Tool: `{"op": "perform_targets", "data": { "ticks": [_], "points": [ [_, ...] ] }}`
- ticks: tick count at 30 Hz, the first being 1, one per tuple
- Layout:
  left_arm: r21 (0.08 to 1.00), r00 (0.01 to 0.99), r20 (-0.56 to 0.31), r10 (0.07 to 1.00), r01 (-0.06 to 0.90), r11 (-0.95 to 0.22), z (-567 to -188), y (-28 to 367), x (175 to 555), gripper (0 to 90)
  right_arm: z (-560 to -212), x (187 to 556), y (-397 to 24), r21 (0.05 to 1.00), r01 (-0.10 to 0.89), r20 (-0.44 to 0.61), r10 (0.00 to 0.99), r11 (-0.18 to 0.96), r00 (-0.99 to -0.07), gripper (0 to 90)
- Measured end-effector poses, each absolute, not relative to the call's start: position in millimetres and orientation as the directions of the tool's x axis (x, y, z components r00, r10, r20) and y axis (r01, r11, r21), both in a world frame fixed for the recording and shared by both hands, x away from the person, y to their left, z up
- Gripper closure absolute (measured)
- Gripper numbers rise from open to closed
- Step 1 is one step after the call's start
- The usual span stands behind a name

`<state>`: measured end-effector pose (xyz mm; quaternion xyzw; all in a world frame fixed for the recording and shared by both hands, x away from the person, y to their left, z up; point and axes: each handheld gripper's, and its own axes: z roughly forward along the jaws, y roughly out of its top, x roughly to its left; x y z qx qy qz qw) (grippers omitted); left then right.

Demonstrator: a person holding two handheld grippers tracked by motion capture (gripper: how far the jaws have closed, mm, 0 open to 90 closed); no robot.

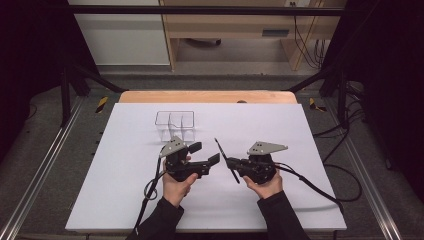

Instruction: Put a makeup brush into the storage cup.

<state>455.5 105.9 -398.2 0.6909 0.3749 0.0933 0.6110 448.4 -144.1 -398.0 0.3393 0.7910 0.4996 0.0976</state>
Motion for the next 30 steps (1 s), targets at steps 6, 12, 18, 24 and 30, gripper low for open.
{"op": "perform_targets", "data": {
  "ticks": [6, 12, 18, 24, 30],
  "points": [
    [0.909, 0.7, -0.347, 0.624, 0.415, 0.04, -400.8, 100.7, 457.1, 16.0, -397.0, 447.7, -144.7, 0.86, 0.435, 0.184, 0.633, 0.267, -0.752, 84.2],
    [0.904, 0.7, -0.37, 0.611, 0.422, 0.064, -403.5, 96.2, 458.4, 19.1, -396.9, 447.2, -144.2, 0.862, 0.433, 0.188, 0.628, 0.263, -0.755, 84.2],
    [0.896, 0.692, -0.396, 0.604, 0.435, 0.09, -406.2, 93.2, 460.3, 24.3, -397.1, 447.2, -143.8, 0.862, 0.434, 0.191, 0.625, 0.262, -0.757, 84.2],
    [0.885, 0.689, -0.422, 0.589, 0.454, 0.104, -408.7, 90.3, 461.9, 31.4, -397.3, 447.1, -143.2, 0.863, 0.433, 0.193, 0.623, 0.26, -0.758, 84.2],
    [0.876, 0.687, -0.446, 0.573, 0.467, 0.121, -410.7, 88.0, 462.9, 38.9, -397.4, 446.9, -142.7, 0.864, 0.434, 0.196, 0.62, 0.258, -0.759, 84.2]
  ]
}}
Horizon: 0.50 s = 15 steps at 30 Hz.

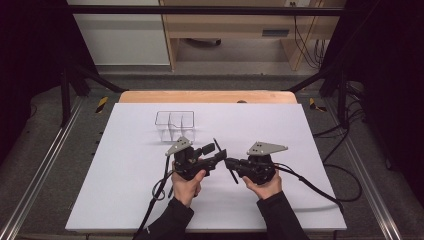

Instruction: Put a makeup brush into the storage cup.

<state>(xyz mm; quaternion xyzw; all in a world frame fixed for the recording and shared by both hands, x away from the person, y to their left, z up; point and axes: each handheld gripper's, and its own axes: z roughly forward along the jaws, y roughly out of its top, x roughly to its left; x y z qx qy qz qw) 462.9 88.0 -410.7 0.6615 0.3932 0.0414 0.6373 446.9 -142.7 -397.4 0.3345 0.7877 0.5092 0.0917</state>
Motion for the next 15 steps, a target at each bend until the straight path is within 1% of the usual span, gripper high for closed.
{"op": "perform_targets", "data": {
  "ticks": [6, 15],
  "points": [
    [0.863, 0.683, -0.474, 0.556, 0.486, 0.138, -414.4, 84.2, 463.3, 45.6, -397.8, 446.8, -142.3, 0.864, 0.432, 0.197, 0.619, 0.257, -0.76, 84.2],
    [0.844, 0.66, -0.506, 0.555, 0.51, 0.162, -417.5, 80.9, 464.6, 53.6, -398.8, 447.3, -141.6, 0.863, 0.434, 0.199, 0.617, 0.258, -0.761, 84.2]
  ]
}}
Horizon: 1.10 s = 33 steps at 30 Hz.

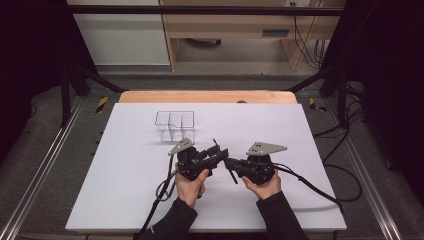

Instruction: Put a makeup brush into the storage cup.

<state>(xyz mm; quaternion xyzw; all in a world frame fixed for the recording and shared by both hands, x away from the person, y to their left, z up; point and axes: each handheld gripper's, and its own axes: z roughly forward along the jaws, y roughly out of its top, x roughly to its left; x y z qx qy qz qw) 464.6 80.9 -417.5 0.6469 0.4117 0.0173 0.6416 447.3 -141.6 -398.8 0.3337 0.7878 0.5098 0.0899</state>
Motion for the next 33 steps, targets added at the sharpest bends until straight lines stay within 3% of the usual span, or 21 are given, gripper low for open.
{"op": "perform_targets", "data": {
  "ticks": [10, 33],
  "points": [
    [0.848, 0.656, -0.504, 0.562, 0.499, 0.177, -419.0, 79.3, 461.1, 66.4, -398.6, 447.2, -141.7, 0.862, 0.436, 0.2, 0.618, 0.258, -0.761, 84.2],
    [0.81, 0.642, -0.576, 0.506, 0.532, 0.248, -422.6, 78.5, 458.7, 82.0, -397.9, 446.7, -141.3, 0.863, 0.432, 0.196, 0.614, 0.263, -0.765, 84.2]
  ]
}}
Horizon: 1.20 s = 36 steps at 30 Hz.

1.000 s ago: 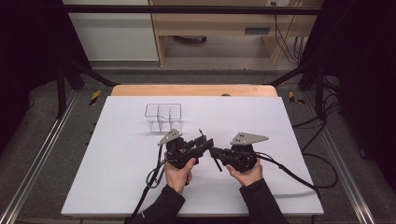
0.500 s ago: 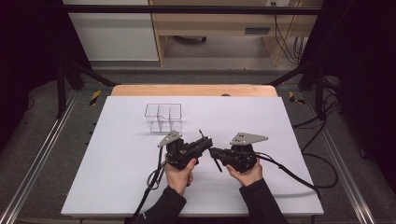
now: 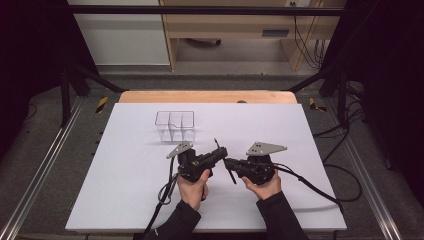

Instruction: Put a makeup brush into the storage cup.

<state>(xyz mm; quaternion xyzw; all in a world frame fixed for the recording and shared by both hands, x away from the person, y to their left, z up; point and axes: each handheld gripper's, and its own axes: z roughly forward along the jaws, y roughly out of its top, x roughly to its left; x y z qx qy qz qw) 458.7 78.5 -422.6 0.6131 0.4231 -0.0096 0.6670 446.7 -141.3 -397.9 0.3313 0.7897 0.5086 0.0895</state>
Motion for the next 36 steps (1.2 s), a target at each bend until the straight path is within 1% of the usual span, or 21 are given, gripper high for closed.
{"op": "perform_targets", "data": {
  "ticks": [12, 16, 17, 22, 26, 29, 32, 36],
  "points": [
    [0.838, 0.671, -0.535, 0.515, 0.499, 0.22, -421.4, 79.1, 456.8, 82.7, -399.2, 446.7, -139.6, 0.863, 0.428, 0.193, 0.607, 0.269, -0.771, 83.6],
    [0.856, 0.686, -0.503, 0.526, 0.477, 0.197, -418.9, 81.2, 455.7, 82.7, -399.2, 446.6, -139.9, 0.863, 0.424, 0.188, 0.606, 0.274, -0.773, 78.5],
    [0.856, 0.686, -0.503, 0.526, 0.477, 0.197, -418.9, 81.2, 455.7, 82.7, -399.2, 446.6, -139.9, 0.863, 0.424, 0.188, 0.606, 0.274, -0.773, 78.5],
    [0.888, 0.706, -0.44, 0.555, 0.433, 0.154, -413.3, 88.0, 454.1, 82.7, -396.0, 445.8, -142.6, 0.874, 0.409, 0.178, 0.609, 0.264, -0.773, 68.9],
    [0.897, 0.709, -0.418, 0.568, 0.42, 0.137, -410.7, 92.1, 453.5, 82.7, -392.6, 444.9, -146.5, 0.881, 0.397, 0.162, 0.626, 0.255, -0.762, 62.3],
    [0.909, 0.713, -0.389, 0.583, 0.401, 0.116, -406.5, 98.6, 452.2, 82.7, -391.0, 445.1, -150.4, 0.887, 0.392, 0.15, 0.65, 0.245, -0.745, 55.5],
    [0.914, 0.715, -0.376, 0.589, 0.392, 0.107, -403.0, 104.1, 451.5, 82.7, -390.7, 445.6, -154.0, 0.89, 0.382, 0.119, 0.682, 0.248, -0.721, 48.3],
    [0.919, 0.721, -0.364, 0.59, 0.383, 0.099, -397.6, 111.9, 451.7, 82.7, -392.3, 448.1, -159.4, 0.892, 0.383, 0.104, 0.716, 0.239, -0.69, 40.5]
  ]
}}
